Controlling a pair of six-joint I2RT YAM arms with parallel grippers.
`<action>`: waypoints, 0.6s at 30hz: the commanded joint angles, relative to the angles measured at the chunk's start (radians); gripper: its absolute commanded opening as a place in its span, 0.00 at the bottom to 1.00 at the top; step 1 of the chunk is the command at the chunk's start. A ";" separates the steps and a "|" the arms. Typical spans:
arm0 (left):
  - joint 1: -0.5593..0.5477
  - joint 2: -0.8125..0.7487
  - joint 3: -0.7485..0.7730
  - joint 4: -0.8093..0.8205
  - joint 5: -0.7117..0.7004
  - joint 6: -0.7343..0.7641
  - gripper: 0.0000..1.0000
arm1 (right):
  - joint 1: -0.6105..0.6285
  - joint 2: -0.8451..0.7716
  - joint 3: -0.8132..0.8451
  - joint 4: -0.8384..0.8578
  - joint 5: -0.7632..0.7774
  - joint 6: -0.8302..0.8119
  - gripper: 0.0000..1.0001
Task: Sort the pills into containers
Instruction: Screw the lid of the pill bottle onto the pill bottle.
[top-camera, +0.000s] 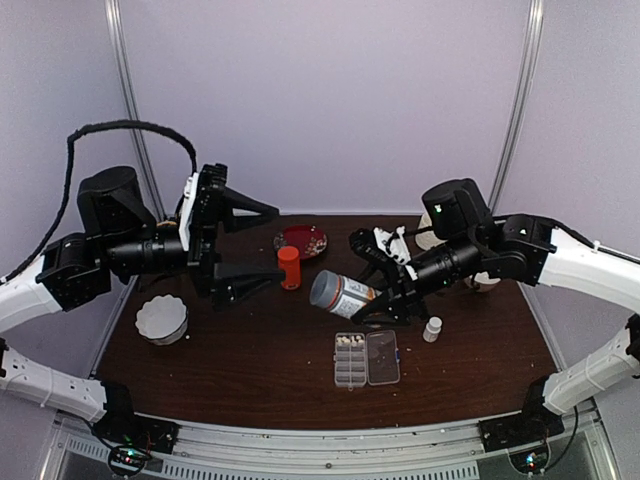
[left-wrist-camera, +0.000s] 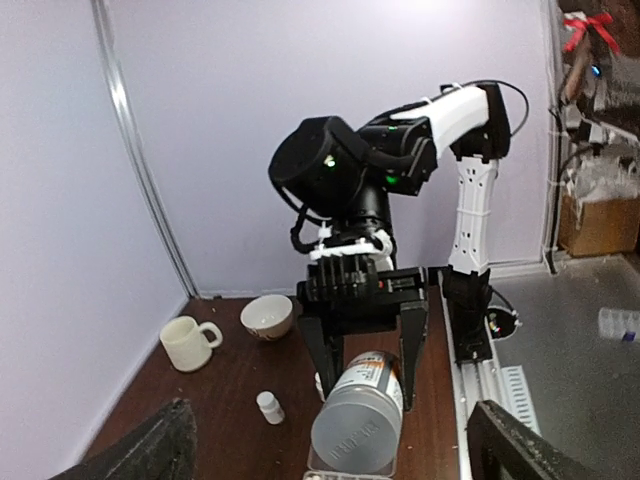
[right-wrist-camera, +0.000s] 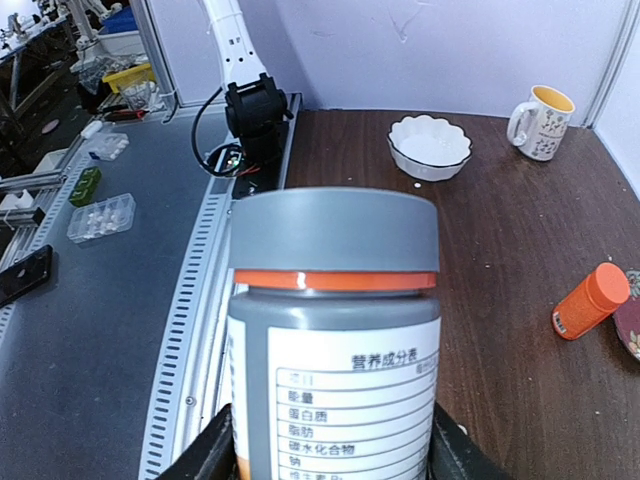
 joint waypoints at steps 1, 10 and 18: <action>-0.002 0.010 0.076 -0.068 -0.092 -0.471 0.98 | 0.001 -0.047 0.026 0.053 0.098 -0.005 0.00; 0.000 0.075 0.032 -0.050 -0.120 -1.131 0.98 | 0.010 -0.053 0.023 0.082 0.187 0.003 0.00; -0.001 0.101 -0.002 -0.084 -0.147 -1.473 0.98 | 0.040 -0.048 0.039 0.075 0.261 -0.066 0.00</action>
